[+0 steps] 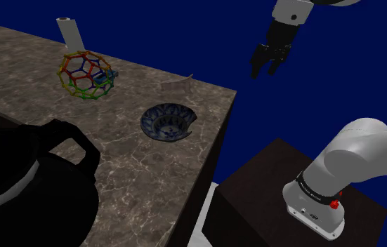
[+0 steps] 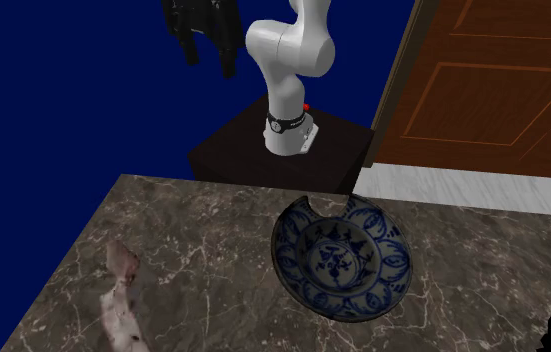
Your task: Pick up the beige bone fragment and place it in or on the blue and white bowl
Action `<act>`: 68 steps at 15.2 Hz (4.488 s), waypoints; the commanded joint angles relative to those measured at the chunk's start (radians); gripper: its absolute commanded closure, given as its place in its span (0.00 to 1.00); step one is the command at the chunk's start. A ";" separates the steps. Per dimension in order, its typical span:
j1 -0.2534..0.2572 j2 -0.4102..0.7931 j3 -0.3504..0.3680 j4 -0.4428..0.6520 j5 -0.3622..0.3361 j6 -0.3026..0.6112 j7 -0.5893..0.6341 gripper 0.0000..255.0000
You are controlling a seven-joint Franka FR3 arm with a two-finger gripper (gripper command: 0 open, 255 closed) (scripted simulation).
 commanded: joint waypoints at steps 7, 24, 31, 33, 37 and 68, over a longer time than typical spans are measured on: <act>0.022 0.287 0.009 0.170 -0.027 0.065 -0.082 0.00; 0.099 1.084 0.079 0.920 -0.157 -0.037 -0.234 0.00; 0.123 1.217 0.086 1.031 -0.186 -0.040 -0.256 0.00; 0.122 1.211 0.086 0.996 -0.186 -0.010 -0.255 0.00; 0.121 1.207 0.086 0.969 -0.186 0.013 -0.255 0.00; 0.156 1.110 0.164 0.678 -0.570 0.494 -0.882 0.00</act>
